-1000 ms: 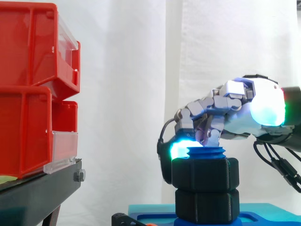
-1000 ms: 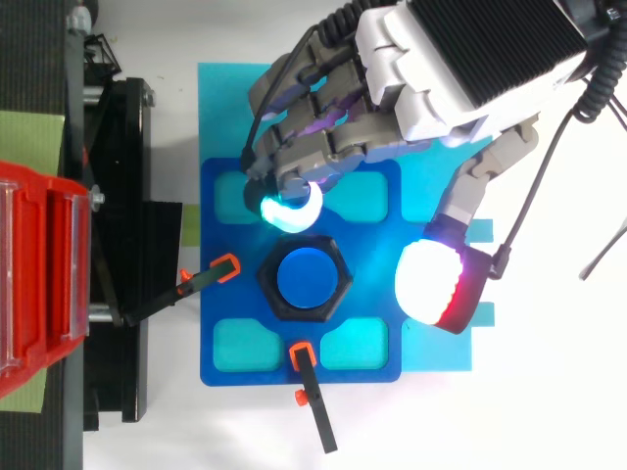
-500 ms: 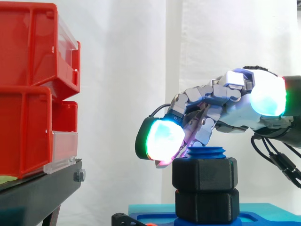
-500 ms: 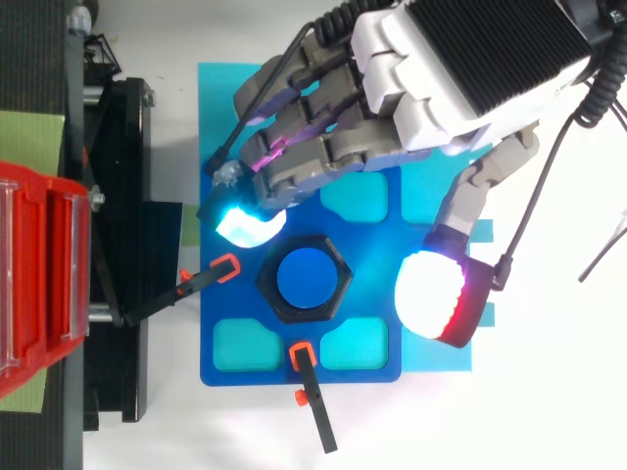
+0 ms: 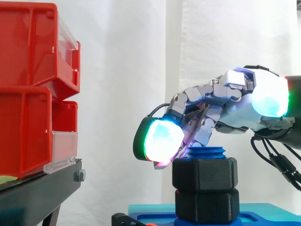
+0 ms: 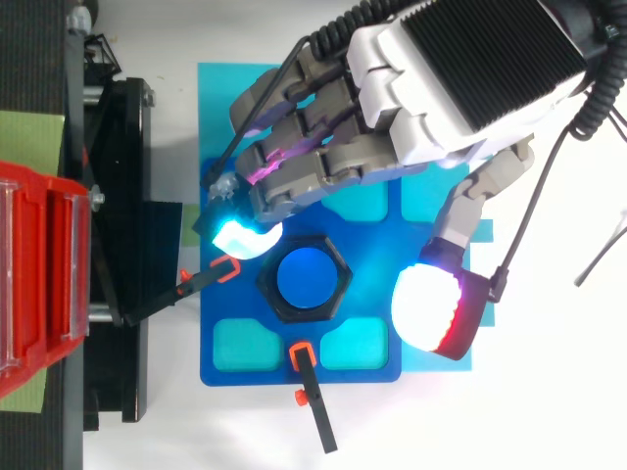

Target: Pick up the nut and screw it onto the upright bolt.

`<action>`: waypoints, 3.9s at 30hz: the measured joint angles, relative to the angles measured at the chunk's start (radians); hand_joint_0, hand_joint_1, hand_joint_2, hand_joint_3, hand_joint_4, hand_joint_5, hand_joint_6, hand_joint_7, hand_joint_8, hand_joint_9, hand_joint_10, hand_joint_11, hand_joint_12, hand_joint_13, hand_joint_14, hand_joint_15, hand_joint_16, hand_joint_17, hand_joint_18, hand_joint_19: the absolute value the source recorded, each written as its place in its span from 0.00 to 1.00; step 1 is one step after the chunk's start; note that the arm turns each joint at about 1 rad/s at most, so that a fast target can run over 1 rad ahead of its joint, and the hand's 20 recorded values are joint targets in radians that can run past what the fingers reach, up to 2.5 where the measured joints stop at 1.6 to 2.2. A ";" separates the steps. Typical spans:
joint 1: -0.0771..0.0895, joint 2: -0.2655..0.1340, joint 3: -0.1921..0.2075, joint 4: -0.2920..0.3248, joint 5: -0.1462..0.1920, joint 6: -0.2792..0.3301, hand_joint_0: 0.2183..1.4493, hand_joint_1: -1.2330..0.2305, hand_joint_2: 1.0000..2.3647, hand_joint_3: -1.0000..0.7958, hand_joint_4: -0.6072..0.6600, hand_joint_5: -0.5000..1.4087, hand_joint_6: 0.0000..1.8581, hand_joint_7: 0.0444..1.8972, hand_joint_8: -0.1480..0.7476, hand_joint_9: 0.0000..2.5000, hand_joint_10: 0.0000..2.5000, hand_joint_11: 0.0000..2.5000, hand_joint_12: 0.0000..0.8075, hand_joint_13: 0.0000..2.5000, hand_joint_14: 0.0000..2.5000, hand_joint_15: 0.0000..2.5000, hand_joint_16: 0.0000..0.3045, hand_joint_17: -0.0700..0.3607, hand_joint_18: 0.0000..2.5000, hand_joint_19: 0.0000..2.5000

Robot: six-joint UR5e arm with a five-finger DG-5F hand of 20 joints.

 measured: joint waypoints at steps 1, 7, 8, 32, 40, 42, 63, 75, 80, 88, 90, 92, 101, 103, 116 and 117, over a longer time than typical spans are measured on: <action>0.001 0.000 -0.005 0.007 0.001 0.000 0.19 0.70 0.00 0.28 0.69 0.20 0.27 0.35 0.52 0.40 0.00 0.00 0.45 0.28 0.00 0.00 0.16 0.41 0.21 0.10; 0.003 0.000 -0.033 0.046 0.004 0.004 0.19 0.70 0.00 0.28 0.70 0.21 0.27 0.41 0.53 0.40 0.00 0.00 0.45 0.28 0.00 0.00 0.16 0.41 0.22 0.11; 0.003 0.000 -0.034 0.048 0.004 0.004 0.19 0.70 0.00 0.28 0.72 0.22 0.27 0.45 0.53 0.41 0.00 0.00 0.45 0.28 0.00 0.00 0.16 0.41 0.22 0.11; -0.027 0.000 -0.037 0.042 -0.005 0.003 0.20 0.67 0.00 0.28 0.62 0.29 0.28 0.80 0.54 0.51 0.00 0.00 0.41 0.36 0.00 0.01 0.15 0.39 0.31 0.14; -0.035 0.000 -0.037 0.047 -0.011 0.004 0.20 0.66 0.00 0.28 0.67 0.26 0.27 0.69 0.54 0.50 0.00 0.00 0.42 0.35 0.00 0.02 0.15 0.40 0.30 0.14; -0.036 0.001 -0.037 0.052 -0.011 0.004 0.20 0.67 0.00 0.28 0.71 0.24 0.27 0.58 0.54 0.47 0.00 0.00 0.43 0.35 0.00 0.02 0.15 0.41 0.29 0.13; -0.041 0.000 0.016 0.077 -0.057 0.018 0.18 0.67 0.00 0.28 0.65 0.18 0.27 0.30 0.49 0.37 0.00 0.00 0.45 0.28 0.00 0.00 0.16 0.42 0.22 0.11; -0.014 0.000 -0.019 0.081 -0.008 0.009 0.18 0.67 0.00 0.28 0.67 0.19 0.27 0.32 0.50 0.37 0.00 0.00 0.45 0.28 0.00 0.00 0.16 0.42 0.22 0.11; -0.003 -0.001 -0.023 0.078 0.006 0.007 0.17 0.71 0.00 0.28 0.67 0.19 0.27 0.32 0.51 0.37 0.00 0.00 0.46 0.28 0.00 0.00 0.17 0.43 0.22 0.11; 0.008 -0.001 -0.045 0.078 0.030 0.004 0.16 0.76 0.00 0.28 0.67 0.19 0.27 0.32 0.52 0.37 0.00 0.00 0.49 0.28 0.00 0.00 0.18 0.45 0.22 0.11; 0.011 -0.001 -0.048 0.079 0.034 0.004 0.16 0.76 0.00 0.28 0.67 0.20 0.27 0.32 0.52 0.37 0.00 0.00 0.49 0.28 0.00 0.00 0.18 0.46 0.22 0.11; 0.014 -0.001 -0.051 0.079 0.037 0.004 0.16 0.76 0.00 0.28 0.67 0.20 0.27 0.32 0.52 0.37 0.00 0.00 0.49 0.28 0.00 0.00 0.18 0.45 0.22 0.11; 0.017 -0.001 -0.053 0.080 0.041 0.003 0.16 0.76 0.00 0.28 0.68 0.20 0.27 0.33 0.52 0.36 0.00 0.00 0.49 0.28 0.00 0.00 0.18 0.45 0.22 0.11; 0.018 0.000 -0.053 0.079 0.041 -0.001 0.16 0.76 0.00 0.28 0.68 0.20 0.27 0.34 0.52 0.37 0.00 0.00 0.48 0.28 0.00 0.00 0.18 0.45 0.22 0.11; 0.020 0.000 -0.065 0.082 0.041 -0.013 0.16 0.75 0.00 0.28 0.68 0.20 0.27 0.35 0.52 0.37 0.00 0.00 0.48 0.28 0.00 0.00 0.18 0.45 0.22 0.11; 0.020 0.000 -0.065 0.082 0.042 -0.014 0.16 0.75 0.00 0.28 0.68 0.20 0.27 0.35 0.53 0.37 0.00 0.00 0.48 0.28 0.00 0.00 0.18 0.45 0.22 0.11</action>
